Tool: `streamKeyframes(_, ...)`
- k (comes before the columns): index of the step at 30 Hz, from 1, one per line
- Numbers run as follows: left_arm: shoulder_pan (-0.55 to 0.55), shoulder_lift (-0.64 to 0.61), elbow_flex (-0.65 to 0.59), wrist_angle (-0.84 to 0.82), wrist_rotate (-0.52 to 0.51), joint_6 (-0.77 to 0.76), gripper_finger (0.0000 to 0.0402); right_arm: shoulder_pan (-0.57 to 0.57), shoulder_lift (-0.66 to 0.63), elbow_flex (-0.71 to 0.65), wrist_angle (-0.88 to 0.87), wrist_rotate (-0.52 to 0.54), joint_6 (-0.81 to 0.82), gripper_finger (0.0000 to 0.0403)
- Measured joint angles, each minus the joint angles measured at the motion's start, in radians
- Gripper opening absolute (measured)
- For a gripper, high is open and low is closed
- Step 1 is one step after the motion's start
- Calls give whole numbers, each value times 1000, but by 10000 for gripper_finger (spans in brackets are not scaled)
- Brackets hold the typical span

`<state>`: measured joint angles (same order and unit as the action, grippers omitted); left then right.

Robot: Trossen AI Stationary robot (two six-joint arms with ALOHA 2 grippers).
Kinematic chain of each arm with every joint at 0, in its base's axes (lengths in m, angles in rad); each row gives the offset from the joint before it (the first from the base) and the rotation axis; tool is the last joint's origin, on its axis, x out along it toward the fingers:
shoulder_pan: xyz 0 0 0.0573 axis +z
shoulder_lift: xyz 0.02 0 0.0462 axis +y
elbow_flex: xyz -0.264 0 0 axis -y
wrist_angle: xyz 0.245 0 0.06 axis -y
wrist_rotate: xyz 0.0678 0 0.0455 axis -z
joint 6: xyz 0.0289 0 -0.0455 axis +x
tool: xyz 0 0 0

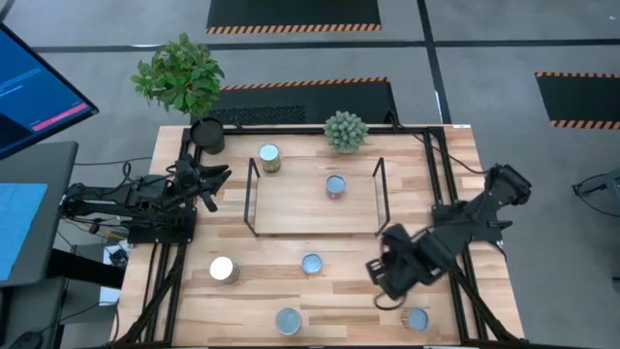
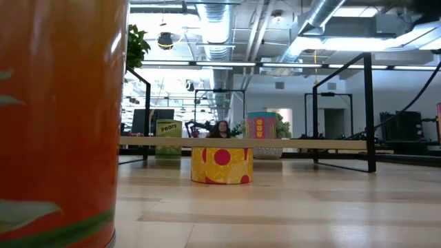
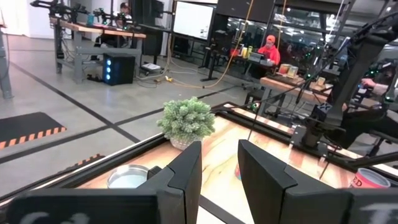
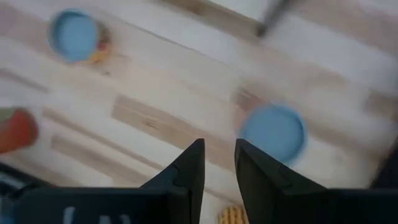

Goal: Pick and place cans onto a shelf
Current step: Put the canned mixed fruit on the shelf

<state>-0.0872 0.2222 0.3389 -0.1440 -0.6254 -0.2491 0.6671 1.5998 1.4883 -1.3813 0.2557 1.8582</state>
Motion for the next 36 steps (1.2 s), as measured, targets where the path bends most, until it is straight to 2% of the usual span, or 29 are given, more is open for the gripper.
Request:
streamKeyframes(4,0,0,0,0,0,0,93,49,0,-1,-35,5,228,113)
streamKeyframes(7,0,0,0,0,0,-1,93,53,6,-25,-22,7,300,113)
streamKeyframes(18,0,0,0,0,0,0,93,-25,42,-124,73,-26,310,113)
streamKeyframes(25,0,0,0,0,1,6,93,-23,43,-174,112,-73,310,113)
streamKeyframes(36,0,0,0,0,1,9,93,-19,43,-245,163,-75,307,113)
